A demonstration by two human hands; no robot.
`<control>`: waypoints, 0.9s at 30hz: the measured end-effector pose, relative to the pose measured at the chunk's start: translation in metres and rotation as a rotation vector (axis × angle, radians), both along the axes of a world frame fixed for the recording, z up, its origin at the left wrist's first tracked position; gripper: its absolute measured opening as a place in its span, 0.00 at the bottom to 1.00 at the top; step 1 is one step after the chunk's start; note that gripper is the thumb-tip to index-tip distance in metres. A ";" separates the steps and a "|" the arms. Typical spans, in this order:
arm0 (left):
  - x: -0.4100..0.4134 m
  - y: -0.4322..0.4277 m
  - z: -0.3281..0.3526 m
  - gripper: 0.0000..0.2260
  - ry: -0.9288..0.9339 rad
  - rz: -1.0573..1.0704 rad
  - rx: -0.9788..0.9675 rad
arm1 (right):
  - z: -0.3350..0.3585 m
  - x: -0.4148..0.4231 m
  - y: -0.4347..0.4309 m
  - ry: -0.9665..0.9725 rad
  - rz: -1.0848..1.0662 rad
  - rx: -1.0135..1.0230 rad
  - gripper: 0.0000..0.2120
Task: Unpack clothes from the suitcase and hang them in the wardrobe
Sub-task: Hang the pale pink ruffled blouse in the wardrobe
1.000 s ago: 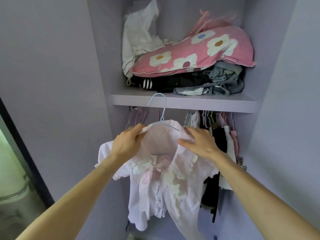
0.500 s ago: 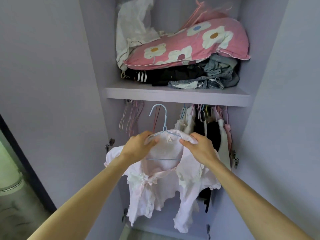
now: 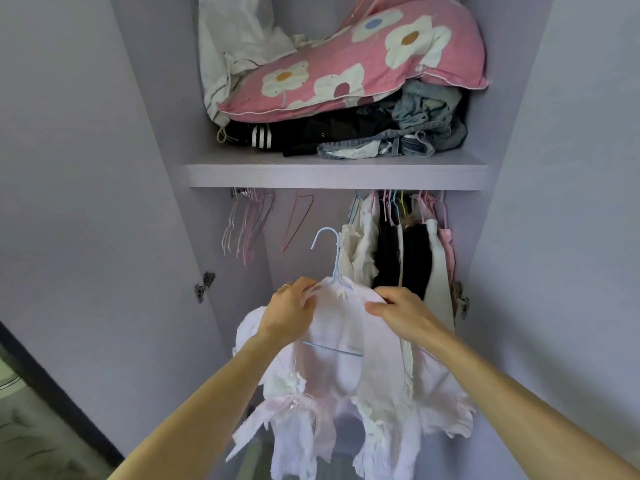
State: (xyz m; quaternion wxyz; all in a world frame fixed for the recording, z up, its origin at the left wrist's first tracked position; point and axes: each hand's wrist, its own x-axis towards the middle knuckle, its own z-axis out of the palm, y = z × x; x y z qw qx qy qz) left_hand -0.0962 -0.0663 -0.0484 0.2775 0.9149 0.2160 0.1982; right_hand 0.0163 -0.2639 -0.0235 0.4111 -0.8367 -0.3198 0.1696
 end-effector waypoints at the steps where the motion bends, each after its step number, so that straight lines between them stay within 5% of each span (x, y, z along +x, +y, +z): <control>1: 0.002 0.005 0.000 0.15 0.052 -0.018 0.010 | -0.005 -0.004 0.004 0.007 -0.035 -0.009 0.13; 6: 0.010 0.055 0.021 0.24 0.151 -0.034 0.135 | -0.021 -0.018 0.037 -0.008 -0.231 -0.044 0.09; 16: 0.076 0.201 0.096 0.34 -0.090 0.063 0.748 | -0.047 0.015 0.173 0.099 -0.501 0.128 0.08; 22: 0.133 0.258 0.078 0.27 -0.015 0.044 0.635 | -0.070 0.081 0.256 0.064 -0.536 0.312 0.11; 27: 0.157 0.284 0.047 0.24 -0.242 0.050 0.687 | -0.073 0.135 0.303 -0.100 -0.583 0.373 0.18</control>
